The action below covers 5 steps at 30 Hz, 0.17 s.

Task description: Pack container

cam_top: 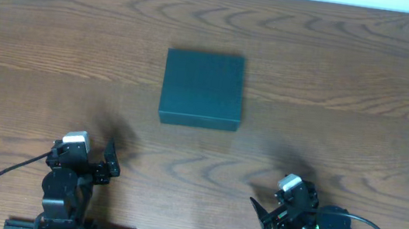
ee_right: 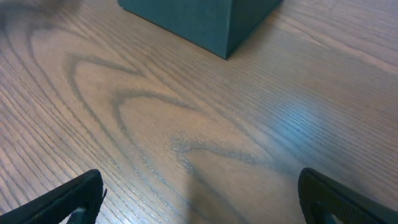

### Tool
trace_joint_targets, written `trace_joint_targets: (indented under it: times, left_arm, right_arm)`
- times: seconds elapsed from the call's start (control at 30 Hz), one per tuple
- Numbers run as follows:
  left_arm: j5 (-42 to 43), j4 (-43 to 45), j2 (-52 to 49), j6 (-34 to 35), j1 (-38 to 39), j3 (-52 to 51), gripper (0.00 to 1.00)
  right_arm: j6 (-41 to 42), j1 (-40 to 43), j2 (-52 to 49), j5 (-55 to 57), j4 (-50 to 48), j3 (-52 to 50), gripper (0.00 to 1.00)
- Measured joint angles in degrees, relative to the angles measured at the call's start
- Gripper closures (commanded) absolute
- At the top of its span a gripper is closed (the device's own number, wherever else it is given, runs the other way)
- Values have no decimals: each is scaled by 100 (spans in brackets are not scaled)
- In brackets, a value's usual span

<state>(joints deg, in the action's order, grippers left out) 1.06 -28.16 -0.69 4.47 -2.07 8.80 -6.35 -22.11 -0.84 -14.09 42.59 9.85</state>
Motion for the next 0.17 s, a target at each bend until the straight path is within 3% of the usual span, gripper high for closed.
trace_joint_targets:
  times: [0.17]
  left_arm:
    - [0,0,0,0,0,0,5]
  right_arm:
    - [0,0,0,0,0,0,1]
